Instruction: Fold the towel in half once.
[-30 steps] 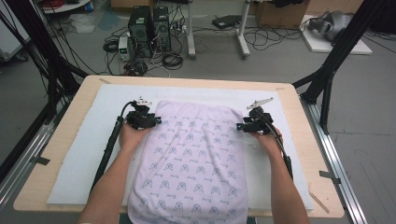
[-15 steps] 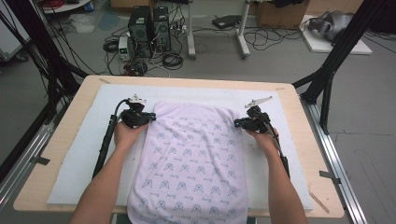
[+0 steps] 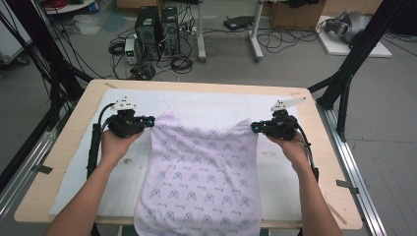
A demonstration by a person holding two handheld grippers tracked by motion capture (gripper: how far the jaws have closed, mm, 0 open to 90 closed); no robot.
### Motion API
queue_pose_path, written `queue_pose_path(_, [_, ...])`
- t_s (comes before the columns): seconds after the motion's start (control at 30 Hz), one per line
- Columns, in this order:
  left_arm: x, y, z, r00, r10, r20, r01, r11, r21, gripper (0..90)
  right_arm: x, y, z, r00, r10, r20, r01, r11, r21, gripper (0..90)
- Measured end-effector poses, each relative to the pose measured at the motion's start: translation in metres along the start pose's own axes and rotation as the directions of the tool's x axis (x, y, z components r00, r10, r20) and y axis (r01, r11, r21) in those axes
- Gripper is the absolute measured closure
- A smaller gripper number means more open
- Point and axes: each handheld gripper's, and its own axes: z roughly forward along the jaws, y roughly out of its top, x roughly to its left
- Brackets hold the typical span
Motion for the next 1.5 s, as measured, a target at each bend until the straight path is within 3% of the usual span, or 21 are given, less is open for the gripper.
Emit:
queue_pose_path(0.2, [-0.019,-0.021,-0.021,0.9994,0.031,0.012,-0.031,0.9995,-0.007,85.8,0.027,-0.009,-0.017,0.9985,-0.039,-0.038,0.039,0.999,-0.006,83.8])
queue_pose_path(0.37, [-0.037,-0.044,-0.037,0.9957,0.091,0.018,-0.091,0.9954,0.027,85.7,0.044,-0.028,-0.021,0.9976,-0.052,-0.045,0.053,0.998,0.019,83.7])
queue_pose_path(0.63, [-0.058,-0.08,-0.056,0.9934,0.084,0.078,-0.085,0.9962,0.02,85.2,0.068,-0.064,-0.021,0.9958,-0.051,-0.077,0.053,0.998,0.033,83.5])
queue_pose_path(0.77, [-0.067,-0.089,-0.063,0.9874,0.103,0.12,-0.107,0.9938,0.03,84.7,0.078,-0.076,-0.026,0.9917,-0.051,-0.118,0.056,0.998,0.037,82.8])
queue_pose_path(0.83, [-0.072,-0.093,-0.067,0.982,0.115,0.15,-0.122,0.9918,0.039,81.3,0.084,-0.08,-0.029,0.9872,-0.069,-0.144,0.077,0.996,0.054,79.9])
queue_pose_path(0.87, [-0.073,-0.095,-0.069,0.9799,0.115,0.163,-0.124,0.9911,0.048,75.1,0.086,-0.082,-0.031,0.9843,-0.075,-0.16,0.085,0.995,0.058,76.5])
queue_pose_path(0.9, [-0.074,-0.095,-0.071,0.9817,0.112,0.154,-0.12,0.9915,0.049,67.0,0.088,-0.083,-0.033,0.984,-0.081,-0.159,0.091,0.994,0.06,72.3])
queue_pose_path(1.03, [-0.063,-0.087,-0.063,0.9892,0.067,0.131,-0.075,0.9956,0.056,46.7,0.085,-0.078,-0.038,0.9935,-0.065,-0.094,0.068,0.997,0.028,55.7])
queue_pose_path(1.13, [-0.056,-0.078,-0.047,0.9914,0.038,0.125,-0.047,0.9968,0.064,43.9,0.079,-0.069,-0.027,0.9972,-0.059,-0.045,0.06,0.998,0.031,47.9])
queue_pose_path(1.3, [-0.047,-0.065,-0.017,0.993,0.013,0.117,-0.024,0.9951,0.096,38.9,0.064,-0.06,0.009,0.9987,-0.032,-0.04,0.036,0.994,0.107,41.1])
queue_pose_path(1.37, [-0.045,-0.062,-0.007,0.9924,0.008,0.123,-0.023,0.9932,0.115,42.1,0.058,-0.06,0.021,0.9985,-0.021,-0.05,0.028,0.989,0.144,41.2])
queue_pose_path(1.4, [-0.044,-0.061,-0.005,0.991,0.012,0.133,-0.028,0.9919,0.124,51.2,0.057,-0.061,0.026,0.9984,-0.012,-0.056,0.021,0.987,0.16,43.9])
queue_pose_path(1.5, [-0.044,-0.061,-0.005,0.9891,0.037,0.143,-0.053,0.9921,0.113,78.9,0.057,-0.061,0.029,0.9957,-0.023,-0.089,0.039,0.983,0.18,67.9])
